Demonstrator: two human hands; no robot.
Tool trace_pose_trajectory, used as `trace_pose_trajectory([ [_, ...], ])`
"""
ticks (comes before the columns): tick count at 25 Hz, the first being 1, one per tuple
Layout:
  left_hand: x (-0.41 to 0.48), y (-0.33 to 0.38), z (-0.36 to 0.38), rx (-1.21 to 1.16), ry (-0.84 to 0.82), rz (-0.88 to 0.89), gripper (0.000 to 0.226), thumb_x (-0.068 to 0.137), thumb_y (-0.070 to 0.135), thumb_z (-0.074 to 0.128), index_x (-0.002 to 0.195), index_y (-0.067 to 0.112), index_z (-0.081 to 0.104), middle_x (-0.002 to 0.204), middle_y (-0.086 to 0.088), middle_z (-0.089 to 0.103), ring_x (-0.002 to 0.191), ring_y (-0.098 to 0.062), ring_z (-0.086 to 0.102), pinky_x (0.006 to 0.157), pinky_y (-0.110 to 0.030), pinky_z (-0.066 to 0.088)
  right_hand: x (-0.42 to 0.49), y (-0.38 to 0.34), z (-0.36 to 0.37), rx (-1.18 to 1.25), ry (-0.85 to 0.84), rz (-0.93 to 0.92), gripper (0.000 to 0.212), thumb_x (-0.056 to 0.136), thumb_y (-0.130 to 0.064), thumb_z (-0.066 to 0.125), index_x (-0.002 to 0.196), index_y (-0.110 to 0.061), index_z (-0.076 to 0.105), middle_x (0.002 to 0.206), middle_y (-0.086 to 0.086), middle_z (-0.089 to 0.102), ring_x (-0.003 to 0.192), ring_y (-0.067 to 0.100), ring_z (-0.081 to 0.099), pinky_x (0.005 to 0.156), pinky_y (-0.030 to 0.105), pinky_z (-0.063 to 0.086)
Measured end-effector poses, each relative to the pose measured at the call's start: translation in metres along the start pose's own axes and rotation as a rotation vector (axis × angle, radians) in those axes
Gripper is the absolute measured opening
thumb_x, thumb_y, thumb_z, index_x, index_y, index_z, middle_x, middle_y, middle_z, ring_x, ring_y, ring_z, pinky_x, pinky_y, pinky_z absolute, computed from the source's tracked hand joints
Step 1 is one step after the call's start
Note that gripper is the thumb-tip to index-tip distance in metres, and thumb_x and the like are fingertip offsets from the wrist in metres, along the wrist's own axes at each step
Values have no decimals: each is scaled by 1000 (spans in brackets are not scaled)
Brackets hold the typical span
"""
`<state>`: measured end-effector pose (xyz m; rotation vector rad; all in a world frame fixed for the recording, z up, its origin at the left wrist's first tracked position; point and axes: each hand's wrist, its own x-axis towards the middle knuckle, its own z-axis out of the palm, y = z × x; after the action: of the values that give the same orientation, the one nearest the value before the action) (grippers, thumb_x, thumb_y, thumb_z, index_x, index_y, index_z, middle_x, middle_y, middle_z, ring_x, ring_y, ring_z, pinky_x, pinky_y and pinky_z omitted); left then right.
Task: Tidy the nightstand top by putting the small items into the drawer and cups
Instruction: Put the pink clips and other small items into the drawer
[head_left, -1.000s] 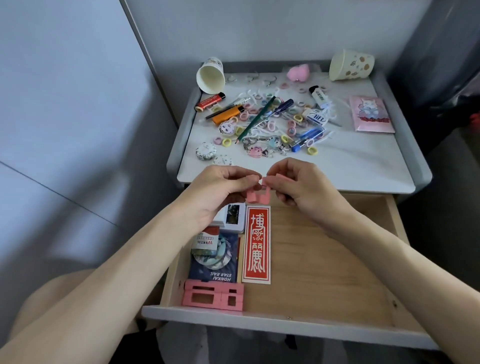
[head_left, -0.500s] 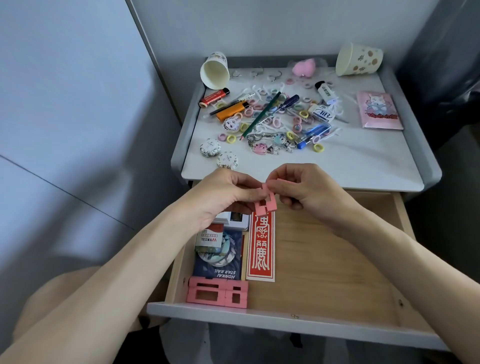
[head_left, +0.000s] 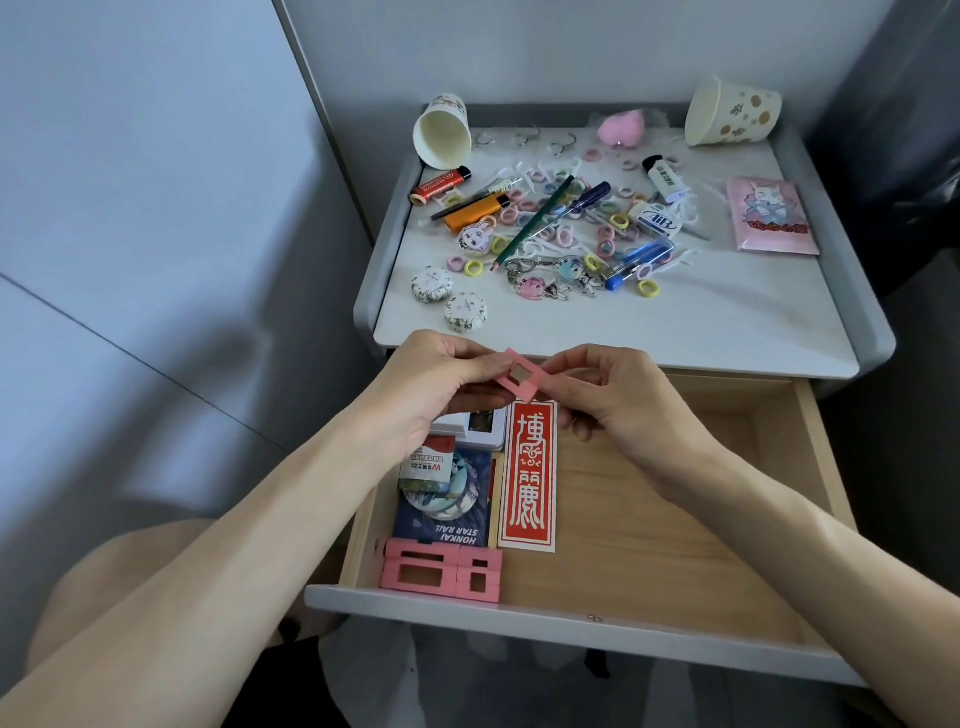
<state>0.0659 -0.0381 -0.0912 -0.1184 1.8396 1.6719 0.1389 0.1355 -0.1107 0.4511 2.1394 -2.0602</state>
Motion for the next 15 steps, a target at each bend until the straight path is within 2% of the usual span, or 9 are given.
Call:
trace_pose_trajectory([
  [2,-4,-7,-1,-19,22,6,12,87,10,72,95,1,73,88,-16,77,81,-26,76,69,-25,62,-3,6,9,-21,42,-31,13,88,-16,70,97,-7,67,78,10,73,62,18,63,51,22,47],
  [7,-13,-20,-1,-12,102,49,15,89,14,72,96,1,72,85,-13,77,78,-27,76,70,-31,61,-11,11,24,-40,150,-39,9,88,-18,71,95,-12,69,79,14,74,64,26,66,59,32,55],
  [12,-16,-23,-6,-42,106,37,15,89,12,72,98,-1,72,86,-14,77,80,-27,76,77,-33,61,-14,11,34,-10,177,-18,9,86,-18,72,93,-12,71,76,14,73,61,22,64,64,37,57],
  [15,-21,-26,-18,-45,129,42,17,89,13,73,98,-2,73,87,-16,77,82,-30,76,84,-39,61,-12,6,48,-2,164,2,8,86,-17,73,90,-11,72,75,13,73,60,19,64,63,33,58],
])
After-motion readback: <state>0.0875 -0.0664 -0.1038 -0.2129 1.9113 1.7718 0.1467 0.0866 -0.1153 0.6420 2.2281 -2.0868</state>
